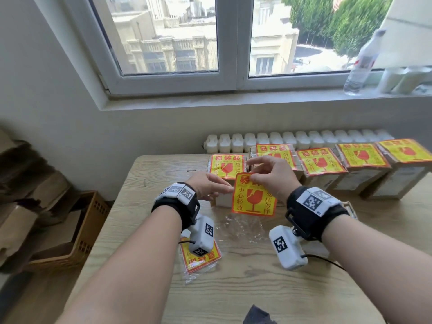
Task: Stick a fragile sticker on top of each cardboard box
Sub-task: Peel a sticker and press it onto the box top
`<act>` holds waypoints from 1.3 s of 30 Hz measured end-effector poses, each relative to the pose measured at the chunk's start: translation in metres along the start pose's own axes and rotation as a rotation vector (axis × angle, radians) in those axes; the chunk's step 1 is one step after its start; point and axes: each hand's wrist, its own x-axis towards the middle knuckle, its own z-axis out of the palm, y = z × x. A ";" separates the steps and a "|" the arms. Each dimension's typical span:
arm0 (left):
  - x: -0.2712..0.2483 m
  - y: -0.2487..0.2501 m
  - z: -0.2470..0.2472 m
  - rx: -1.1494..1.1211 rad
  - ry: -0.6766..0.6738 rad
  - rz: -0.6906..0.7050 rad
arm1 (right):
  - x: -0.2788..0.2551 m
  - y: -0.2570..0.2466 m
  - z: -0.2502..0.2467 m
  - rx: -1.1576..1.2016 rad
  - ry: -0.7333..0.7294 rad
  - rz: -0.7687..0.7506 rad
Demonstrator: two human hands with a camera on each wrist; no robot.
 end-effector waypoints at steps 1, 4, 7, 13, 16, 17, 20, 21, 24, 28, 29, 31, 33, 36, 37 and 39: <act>-0.003 0.005 0.006 -0.002 -0.003 0.007 | -0.002 0.001 -0.005 0.001 0.004 -0.008; -0.008 0.015 0.020 -0.048 -0.003 0.020 | -0.008 0.004 -0.017 -0.002 0.009 -0.028; -0.013 0.021 0.031 -0.036 0.013 0.035 | -0.013 0.008 -0.025 -0.011 0.015 -0.044; -0.018 0.028 0.052 -0.022 0.037 0.055 | -0.021 0.012 -0.040 -0.011 0.013 -0.066; -0.016 0.031 0.058 -0.024 0.034 0.060 | -0.023 0.017 -0.046 -0.091 0.095 -0.119; -0.015 0.032 0.060 -0.033 0.030 0.060 | -0.023 0.018 -0.049 -0.122 0.131 -0.125; -0.011 0.036 0.065 -0.115 0.042 0.062 | -0.022 0.026 -0.060 -0.102 0.216 -0.071; -0.010 0.038 0.067 -0.152 0.050 0.066 | -0.022 0.029 -0.066 -0.077 0.237 -0.038; -0.005 0.045 0.073 -0.223 0.051 0.065 | -0.024 0.036 -0.081 -0.028 0.250 0.031; -0.003 0.057 0.088 -0.246 0.008 0.069 | -0.030 0.045 -0.098 -0.031 0.205 0.093; -0.003 0.059 0.093 -0.244 0.002 0.078 | -0.032 0.048 -0.102 -0.025 0.198 0.111; -0.003 0.063 0.104 -0.248 0.003 0.102 | -0.035 0.055 -0.109 -0.007 0.206 0.131; -0.002 0.067 0.114 -0.255 0.009 0.116 | -0.039 0.061 -0.116 0.009 0.250 0.146; 0.000 0.074 0.130 -0.245 0.047 0.122 | -0.045 0.072 -0.126 0.025 0.312 0.167; 0.000 0.077 0.135 -0.246 0.059 0.122 | -0.047 0.076 -0.130 0.031 0.321 0.170; 0.002 0.080 0.145 -0.251 0.066 0.125 | -0.051 0.081 -0.135 0.041 0.326 0.162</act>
